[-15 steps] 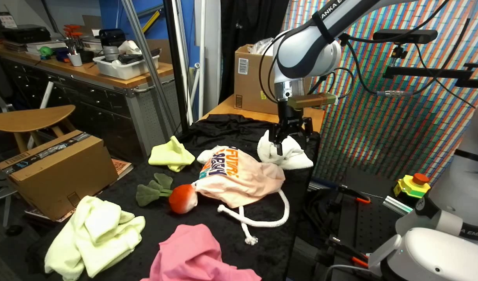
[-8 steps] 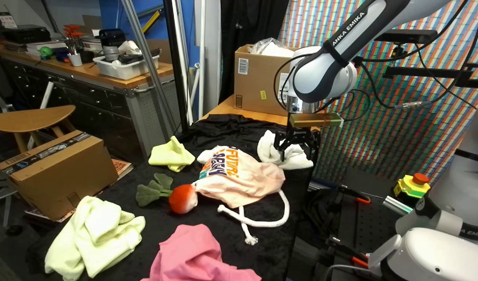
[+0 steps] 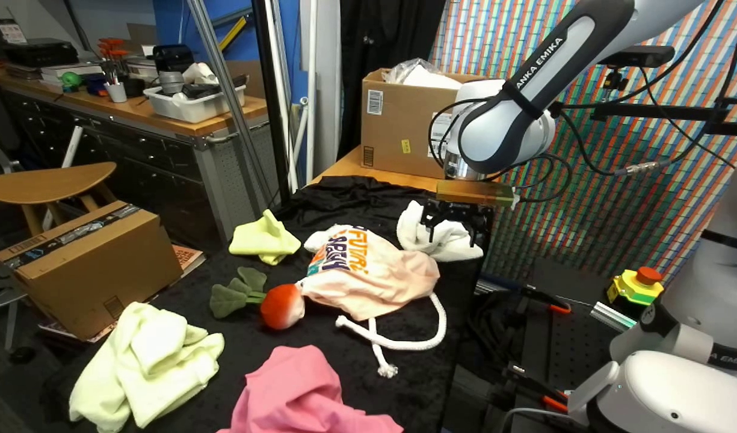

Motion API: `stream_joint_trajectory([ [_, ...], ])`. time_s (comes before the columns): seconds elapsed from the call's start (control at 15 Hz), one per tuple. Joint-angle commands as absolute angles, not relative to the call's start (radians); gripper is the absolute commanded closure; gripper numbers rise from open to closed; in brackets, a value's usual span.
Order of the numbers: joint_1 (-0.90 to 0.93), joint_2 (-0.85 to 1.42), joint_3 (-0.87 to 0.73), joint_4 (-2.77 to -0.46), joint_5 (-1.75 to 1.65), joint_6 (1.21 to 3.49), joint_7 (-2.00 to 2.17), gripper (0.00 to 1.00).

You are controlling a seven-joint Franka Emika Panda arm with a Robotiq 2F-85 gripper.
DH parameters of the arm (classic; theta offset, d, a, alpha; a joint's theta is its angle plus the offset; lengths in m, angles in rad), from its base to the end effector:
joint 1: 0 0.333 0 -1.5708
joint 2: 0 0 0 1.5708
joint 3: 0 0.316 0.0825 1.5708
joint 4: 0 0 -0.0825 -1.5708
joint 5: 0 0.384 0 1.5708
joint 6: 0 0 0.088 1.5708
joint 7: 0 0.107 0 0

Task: Put the objects on the table on top of each other

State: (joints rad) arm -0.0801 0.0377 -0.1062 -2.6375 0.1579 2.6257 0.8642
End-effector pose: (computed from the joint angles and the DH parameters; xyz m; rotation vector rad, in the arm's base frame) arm 0.4150 -0.0824 0.2285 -2.5587 1.7315 0.1075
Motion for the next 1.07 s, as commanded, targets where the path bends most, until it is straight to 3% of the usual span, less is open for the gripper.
stream_joint_trajectory([
  [0.0, -0.084, 0.068, -0.129, -2.618, 0.065, 2.684, 1.027, 0.00],
  [0.53, -0.061, 0.152, -0.193, -2.489, -0.202, 2.629, 1.382, 0.00],
  [1.0, -0.065, 0.236, -0.189, -2.388, -0.154, 2.587, 1.393, 0.00],
])
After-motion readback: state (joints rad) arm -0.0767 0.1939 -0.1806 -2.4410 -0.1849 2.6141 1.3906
